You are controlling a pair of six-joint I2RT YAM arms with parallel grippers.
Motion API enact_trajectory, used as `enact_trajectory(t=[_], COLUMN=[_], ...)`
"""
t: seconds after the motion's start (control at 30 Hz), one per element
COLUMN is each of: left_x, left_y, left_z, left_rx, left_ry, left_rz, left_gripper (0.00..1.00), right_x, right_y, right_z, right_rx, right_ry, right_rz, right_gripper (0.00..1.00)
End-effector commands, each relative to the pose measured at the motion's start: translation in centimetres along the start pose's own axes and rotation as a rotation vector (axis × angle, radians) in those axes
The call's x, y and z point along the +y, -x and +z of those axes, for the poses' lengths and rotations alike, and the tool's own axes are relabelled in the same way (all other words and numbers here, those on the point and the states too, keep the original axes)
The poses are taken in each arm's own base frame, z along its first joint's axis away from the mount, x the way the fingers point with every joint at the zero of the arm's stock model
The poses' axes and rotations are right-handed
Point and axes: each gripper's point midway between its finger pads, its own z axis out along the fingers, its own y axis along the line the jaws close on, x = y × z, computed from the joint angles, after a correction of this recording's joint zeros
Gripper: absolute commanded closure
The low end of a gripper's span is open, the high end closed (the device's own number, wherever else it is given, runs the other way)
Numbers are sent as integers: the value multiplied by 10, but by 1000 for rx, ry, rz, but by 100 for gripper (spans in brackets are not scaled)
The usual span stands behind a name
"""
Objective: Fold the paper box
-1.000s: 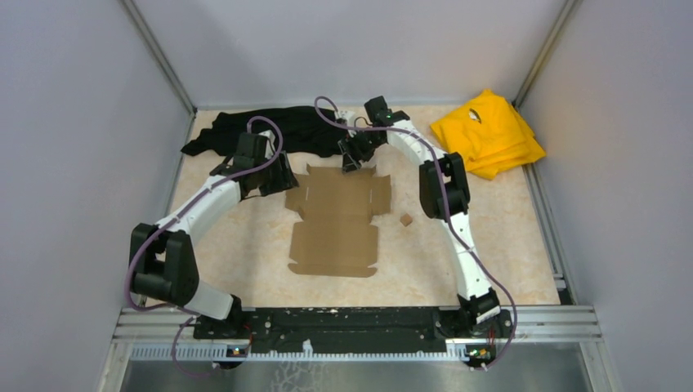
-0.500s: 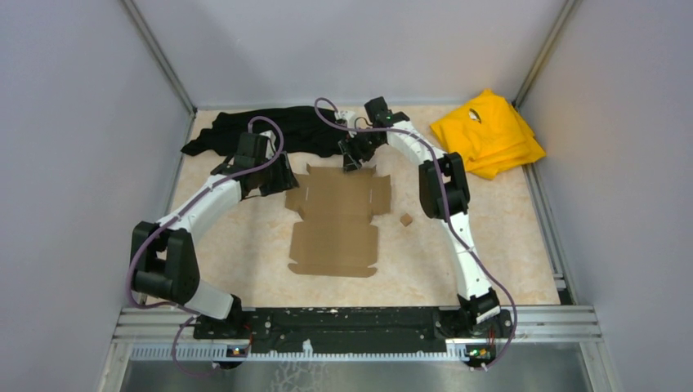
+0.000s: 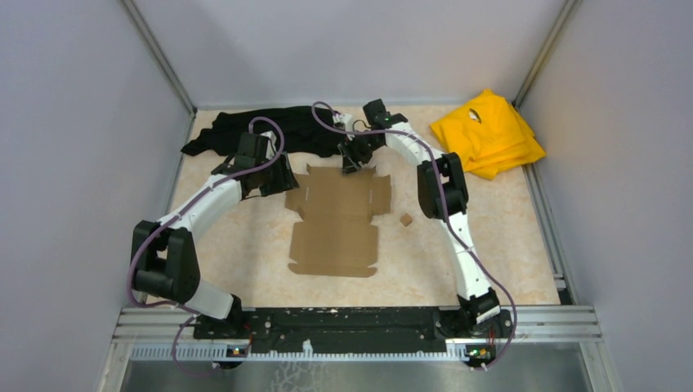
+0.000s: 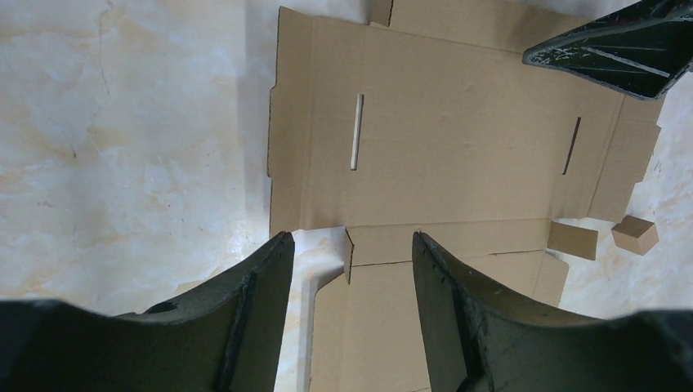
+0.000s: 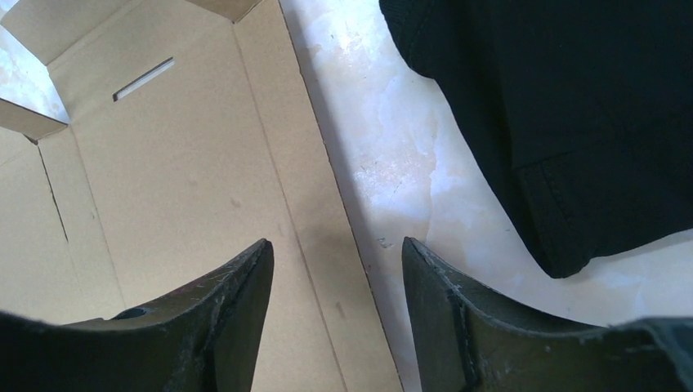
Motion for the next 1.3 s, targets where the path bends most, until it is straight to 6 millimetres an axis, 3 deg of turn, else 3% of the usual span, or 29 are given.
enact_trajectory(t=[0.0, 0.7, 0.97, 1.27], left_x=[-4, -4, -4, -3], left_y=[9, 2, 8, 16], left_z=[0, -4, -10, -13], left_rx=[-12, -11, -37, -60], left_ry=[-12, -23, -20, -4], left_rz=[16, 8, 16, 32], left_gripper=[39, 39, 39, 39], right_x=[10, 40, 50, 47], right_y=[-21, -46, -30, -47], right_z=[16, -3, -31, -55], right_rx=[56, 91, 49, 44], right_ry=[45, 53, -29, -173], right_rz=[13, 56, 31, 122], right_gripper=[44, 93, 99, 100])
